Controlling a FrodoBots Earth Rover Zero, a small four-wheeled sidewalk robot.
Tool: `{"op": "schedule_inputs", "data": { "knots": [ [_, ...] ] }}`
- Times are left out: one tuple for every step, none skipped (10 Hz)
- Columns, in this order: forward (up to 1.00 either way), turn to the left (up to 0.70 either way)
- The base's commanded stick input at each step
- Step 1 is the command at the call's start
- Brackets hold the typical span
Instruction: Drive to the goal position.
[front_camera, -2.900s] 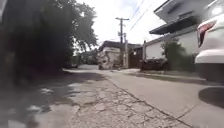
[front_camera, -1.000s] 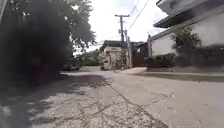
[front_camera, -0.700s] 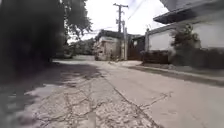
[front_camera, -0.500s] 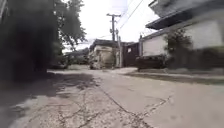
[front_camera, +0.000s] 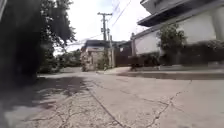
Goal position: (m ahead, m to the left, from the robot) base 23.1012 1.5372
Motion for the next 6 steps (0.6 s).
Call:
{"op": "schedule_inputs", "data": {
  "knots": [
    [0.70,0.01],
    [0.70,0.01],
    [0.70,0.01],
    [0.70,0.01],
    [0.70,0.01],
    [0.70,0.01]
  ]
}}
